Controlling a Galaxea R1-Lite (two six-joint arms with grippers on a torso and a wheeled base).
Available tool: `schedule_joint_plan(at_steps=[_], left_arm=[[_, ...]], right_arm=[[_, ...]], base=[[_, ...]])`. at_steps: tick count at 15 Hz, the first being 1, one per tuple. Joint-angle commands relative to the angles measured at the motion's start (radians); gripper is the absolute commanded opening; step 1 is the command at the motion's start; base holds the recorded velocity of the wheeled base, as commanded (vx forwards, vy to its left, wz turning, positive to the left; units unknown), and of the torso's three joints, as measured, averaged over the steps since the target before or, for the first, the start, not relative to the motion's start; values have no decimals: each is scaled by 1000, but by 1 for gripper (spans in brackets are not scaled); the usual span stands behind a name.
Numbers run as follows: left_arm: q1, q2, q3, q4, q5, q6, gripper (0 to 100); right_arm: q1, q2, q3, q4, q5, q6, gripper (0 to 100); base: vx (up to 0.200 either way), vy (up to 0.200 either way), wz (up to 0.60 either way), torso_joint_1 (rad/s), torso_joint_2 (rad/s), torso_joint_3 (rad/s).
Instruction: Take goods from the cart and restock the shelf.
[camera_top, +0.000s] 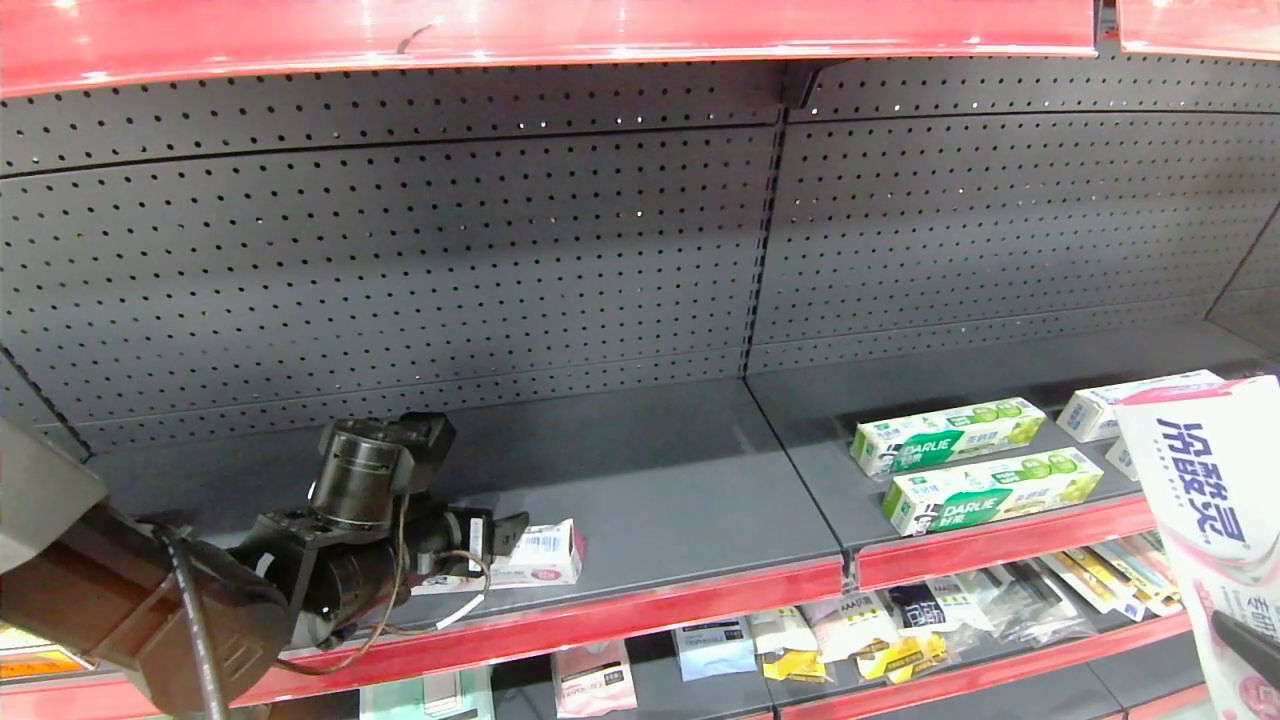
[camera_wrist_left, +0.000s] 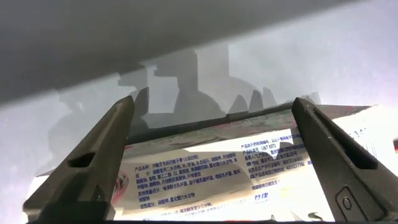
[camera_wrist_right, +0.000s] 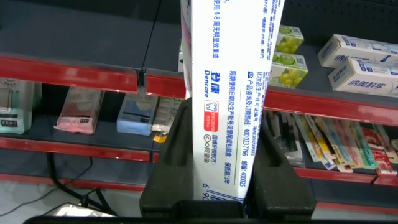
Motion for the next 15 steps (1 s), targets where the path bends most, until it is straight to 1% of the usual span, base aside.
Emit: schedule_joint_plan(at_steps=[1, 3, 9, 12, 15], left_arm=[[0, -6, 5, 0, 0, -5, 100], [0, -11, 13, 0, 0, -11, 100], [0, -41, 28, 4, 2, -11, 100], [-1, -60, 61, 3, 2, -11, 100], [-1, -68, 70, 3, 2, -11, 100]], right_arm=[[0, 0, 5, 0, 0, -1, 0], [0, 3, 5, 0, 2, -1, 0], [0, 8, 7, 0, 14, -1, 0], [0, 8, 8, 0, 14, -1, 0], [0, 6, 8, 0, 14, -1, 0]], base=[[0, 0, 0, 0, 0, 0], [0, 0, 0, 0, 0, 0], [0, 0, 0, 0, 0, 0], [0, 0, 0, 0, 0, 0], [0, 0, 0, 0, 0, 0]])
